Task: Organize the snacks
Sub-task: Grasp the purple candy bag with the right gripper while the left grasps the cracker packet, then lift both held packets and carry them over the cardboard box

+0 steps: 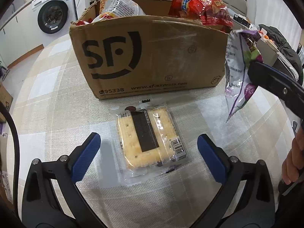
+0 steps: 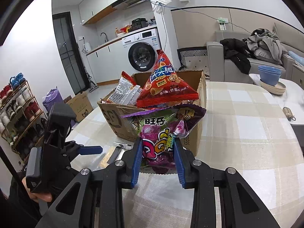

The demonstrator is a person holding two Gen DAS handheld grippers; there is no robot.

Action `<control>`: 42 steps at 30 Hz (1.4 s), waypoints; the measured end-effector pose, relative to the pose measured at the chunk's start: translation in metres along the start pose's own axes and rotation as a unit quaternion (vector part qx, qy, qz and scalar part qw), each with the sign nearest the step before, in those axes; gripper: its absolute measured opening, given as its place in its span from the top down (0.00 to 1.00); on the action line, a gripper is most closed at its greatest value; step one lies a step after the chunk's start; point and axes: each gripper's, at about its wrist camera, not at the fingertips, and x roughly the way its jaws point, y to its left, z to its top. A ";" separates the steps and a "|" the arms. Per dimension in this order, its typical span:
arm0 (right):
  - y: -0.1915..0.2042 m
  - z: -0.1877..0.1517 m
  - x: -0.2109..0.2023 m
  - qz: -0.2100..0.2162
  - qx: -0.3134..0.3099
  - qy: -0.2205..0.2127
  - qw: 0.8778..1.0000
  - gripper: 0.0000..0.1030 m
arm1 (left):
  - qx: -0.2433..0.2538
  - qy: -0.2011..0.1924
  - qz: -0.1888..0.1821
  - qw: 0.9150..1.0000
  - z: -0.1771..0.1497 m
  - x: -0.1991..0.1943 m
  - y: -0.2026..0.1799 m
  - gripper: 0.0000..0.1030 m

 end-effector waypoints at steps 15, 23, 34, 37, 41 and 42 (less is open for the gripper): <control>0.002 0.002 -0.005 0.001 -0.004 -0.011 1.000 0.69 | 0.031 -0.016 0.011 0.999 -0.006 0.000 -0.026 0.45; 0.002 0.004 -0.007 0.003 -0.005 -0.013 1.000 0.69 | 0.037 -0.041 0.003 0.998 -0.004 -0.026 -0.029 0.45; -0.002 0.006 -0.014 0.004 -0.004 -0.023 1.000 0.69 | 0.038 -0.065 -0.004 0.997 -0.001 -0.059 -0.032 0.45; -0.003 0.006 -0.015 0.004 -0.004 -0.024 1.000 0.69 | 0.036 -0.069 -0.006 0.997 -0.004 -0.066 -0.029 0.45; -0.005 0.006 -0.016 0.004 -0.004 -0.024 1.000 0.69 | 0.034 -0.075 -0.006 0.997 -0.006 -0.075 -0.027 0.45; -0.005 0.006 -0.016 0.004 -0.004 -0.025 1.000 0.69 | 0.033 -0.076 -0.007 0.996 -0.006 -0.078 -0.026 0.45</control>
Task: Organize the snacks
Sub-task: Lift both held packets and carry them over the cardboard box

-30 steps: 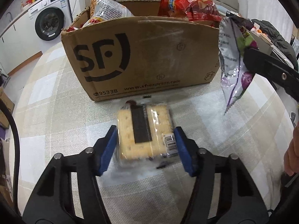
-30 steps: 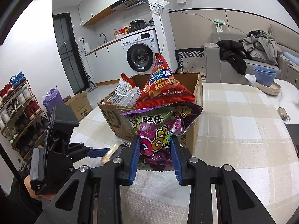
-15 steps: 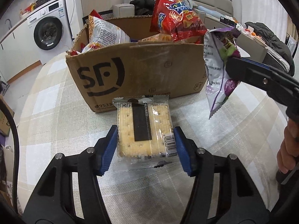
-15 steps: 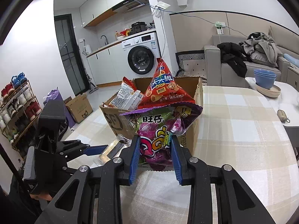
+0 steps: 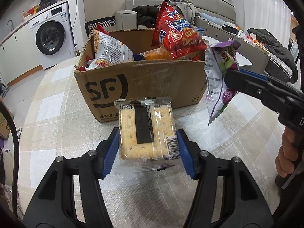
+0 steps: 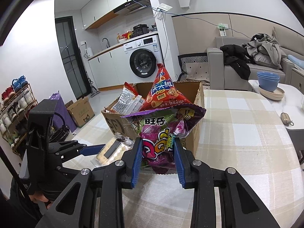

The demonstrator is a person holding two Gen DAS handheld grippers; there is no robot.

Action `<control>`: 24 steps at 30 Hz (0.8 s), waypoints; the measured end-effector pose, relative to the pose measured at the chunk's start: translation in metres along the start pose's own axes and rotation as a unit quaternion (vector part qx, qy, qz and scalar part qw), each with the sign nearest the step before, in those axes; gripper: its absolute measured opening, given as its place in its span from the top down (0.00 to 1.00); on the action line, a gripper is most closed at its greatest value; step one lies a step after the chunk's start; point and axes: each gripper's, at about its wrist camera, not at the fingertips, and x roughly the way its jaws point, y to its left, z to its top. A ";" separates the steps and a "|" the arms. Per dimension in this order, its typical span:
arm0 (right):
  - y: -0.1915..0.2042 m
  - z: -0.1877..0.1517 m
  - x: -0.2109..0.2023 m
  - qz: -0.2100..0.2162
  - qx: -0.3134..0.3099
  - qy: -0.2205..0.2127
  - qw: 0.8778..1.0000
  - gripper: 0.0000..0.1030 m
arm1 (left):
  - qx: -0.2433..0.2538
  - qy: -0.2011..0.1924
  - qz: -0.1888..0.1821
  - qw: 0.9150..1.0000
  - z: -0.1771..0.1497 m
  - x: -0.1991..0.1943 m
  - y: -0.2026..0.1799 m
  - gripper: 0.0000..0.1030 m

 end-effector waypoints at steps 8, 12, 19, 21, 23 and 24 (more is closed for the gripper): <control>0.001 0.002 -0.006 0.000 -0.003 -0.006 1.000 0.69 | -0.001 -0.017 -0.002 1.000 -0.008 -0.031 0.000 0.45; 0.001 0.004 -0.009 0.000 -0.003 -0.010 1.000 0.69 | -0.004 -0.029 -0.004 1.000 -0.011 -0.050 0.001 0.45; 0.000 0.005 -0.018 0.001 0.000 -0.019 1.000 0.69 | -0.013 -0.049 -0.004 0.999 -0.016 -0.086 0.009 0.45; -0.001 0.006 -0.018 0.001 0.003 -0.022 1.000 0.69 | -0.015 -0.054 -0.002 0.998 -0.017 -0.096 0.010 0.45; -0.001 0.006 -0.020 0.001 0.005 -0.024 1.000 0.69 | -0.019 -0.061 -0.002 0.998 -0.018 -0.108 0.011 0.45; -0.002 0.007 -0.021 0.001 0.005 -0.026 1.000 0.69 | -0.021 -0.063 -0.001 0.998 -0.019 -0.111 0.012 0.45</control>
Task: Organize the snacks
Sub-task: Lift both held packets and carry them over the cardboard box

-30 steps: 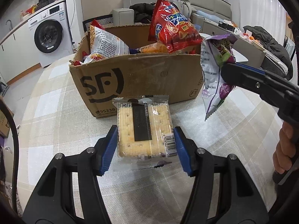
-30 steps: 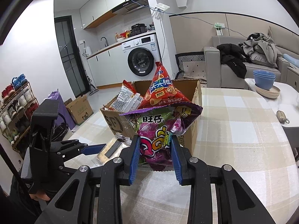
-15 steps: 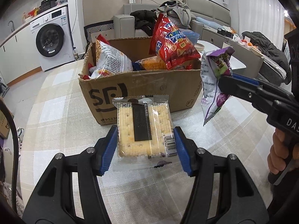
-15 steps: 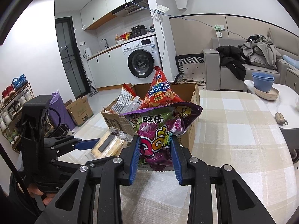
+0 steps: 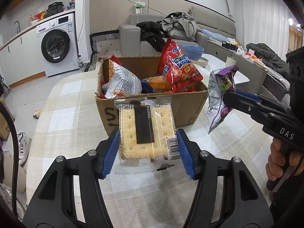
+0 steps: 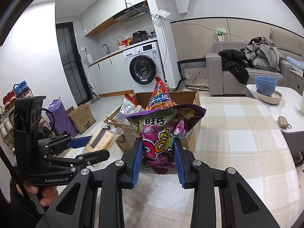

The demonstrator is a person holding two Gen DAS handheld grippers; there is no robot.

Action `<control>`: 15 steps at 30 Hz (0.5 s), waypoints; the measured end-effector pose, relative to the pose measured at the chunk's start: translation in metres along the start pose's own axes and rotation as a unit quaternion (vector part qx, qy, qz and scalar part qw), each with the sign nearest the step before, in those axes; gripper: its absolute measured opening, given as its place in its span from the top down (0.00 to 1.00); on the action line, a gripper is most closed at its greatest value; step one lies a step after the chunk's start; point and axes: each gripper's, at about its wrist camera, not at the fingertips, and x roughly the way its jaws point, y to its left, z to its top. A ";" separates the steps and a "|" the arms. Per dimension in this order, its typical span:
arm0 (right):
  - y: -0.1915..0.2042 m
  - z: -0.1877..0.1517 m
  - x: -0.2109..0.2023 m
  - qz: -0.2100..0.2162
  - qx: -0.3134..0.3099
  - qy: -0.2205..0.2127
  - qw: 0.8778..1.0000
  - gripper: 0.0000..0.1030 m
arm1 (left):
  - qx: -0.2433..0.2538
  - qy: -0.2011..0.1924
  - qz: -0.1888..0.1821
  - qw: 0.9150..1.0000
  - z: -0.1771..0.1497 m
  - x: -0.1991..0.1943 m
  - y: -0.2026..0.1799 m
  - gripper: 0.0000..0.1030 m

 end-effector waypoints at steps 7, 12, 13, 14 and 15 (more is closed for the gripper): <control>0.001 0.003 -0.009 0.003 0.003 -0.015 1.000 0.69 | -0.010 -0.022 0.004 1.000 0.000 -0.031 0.007 0.45; 0.003 0.006 -0.016 0.000 0.004 -0.030 1.000 0.69 | -0.019 -0.035 0.009 0.999 -0.001 -0.054 0.019 0.45; 0.003 0.007 -0.018 -0.001 0.004 -0.033 0.999 0.69 | -0.021 -0.037 0.009 0.999 -0.002 -0.059 0.020 0.45; 0.004 0.008 -0.020 -0.001 0.004 -0.036 0.999 0.69 | -0.024 -0.041 0.010 0.999 -0.003 -0.065 0.021 0.45; 0.004 0.009 -0.021 0.000 0.005 -0.039 0.999 0.69 | -0.027 -0.044 0.010 0.999 -0.002 -0.068 0.023 0.45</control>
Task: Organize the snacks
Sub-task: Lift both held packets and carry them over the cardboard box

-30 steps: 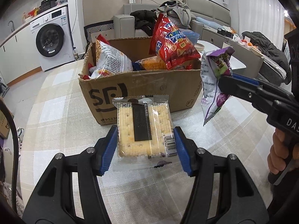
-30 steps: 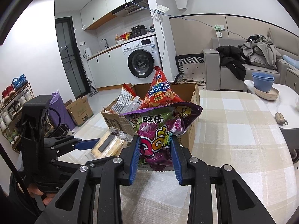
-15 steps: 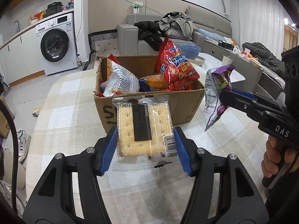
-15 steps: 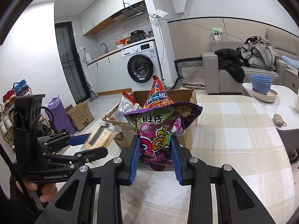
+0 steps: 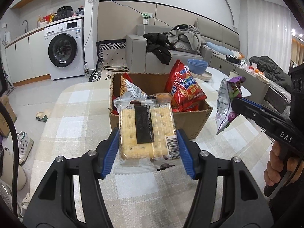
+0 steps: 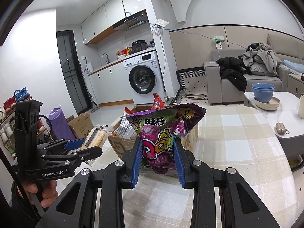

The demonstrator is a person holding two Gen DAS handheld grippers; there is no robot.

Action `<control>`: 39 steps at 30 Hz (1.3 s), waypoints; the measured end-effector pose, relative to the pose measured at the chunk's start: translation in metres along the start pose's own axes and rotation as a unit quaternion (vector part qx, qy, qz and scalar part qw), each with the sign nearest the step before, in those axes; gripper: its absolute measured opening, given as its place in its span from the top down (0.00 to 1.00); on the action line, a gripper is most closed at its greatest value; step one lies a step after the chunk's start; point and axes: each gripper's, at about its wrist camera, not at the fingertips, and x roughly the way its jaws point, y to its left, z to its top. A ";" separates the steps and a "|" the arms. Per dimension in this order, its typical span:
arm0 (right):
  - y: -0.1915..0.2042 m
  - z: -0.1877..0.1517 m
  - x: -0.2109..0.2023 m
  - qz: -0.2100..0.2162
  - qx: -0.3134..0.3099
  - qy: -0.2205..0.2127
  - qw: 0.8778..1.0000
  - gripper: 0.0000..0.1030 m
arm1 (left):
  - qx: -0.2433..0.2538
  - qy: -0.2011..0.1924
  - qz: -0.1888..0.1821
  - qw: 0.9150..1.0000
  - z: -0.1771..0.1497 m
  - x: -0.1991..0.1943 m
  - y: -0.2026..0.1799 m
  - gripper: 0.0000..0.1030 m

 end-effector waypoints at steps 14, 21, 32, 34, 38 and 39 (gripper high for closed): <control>0.011 0.019 0.018 0.007 -0.020 -0.010 1.000 0.69 | -0.020 -0.031 -0.002 0.999 0.015 -0.037 0.020 0.45; 0.017 0.025 0.038 0.003 -0.029 -0.007 1.000 0.70 | -0.036 -0.018 -0.011 0.999 0.021 -0.021 0.023 0.45; 0.018 0.038 0.058 -0.009 -0.044 -0.014 0.999 0.70 | -0.030 -0.023 -0.002 0.999 0.047 0.009 0.013 0.45; 0.016 0.041 0.063 -0.013 -0.046 -0.014 0.999 0.70 | -0.027 -0.026 -0.001 0.999 0.050 0.010 0.011 0.45; 0.014 0.042 0.074 -0.018 -0.049 -0.012 0.999 0.70 | -0.018 -0.029 0.002 0.999 0.056 0.016 0.006 0.45; 0.013 0.043 0.076 -0.018 -0.049 -0.012 0.999 0.70 | -0.015 -0.029 0.004 0.999 0.056 0.017 0.004 0.45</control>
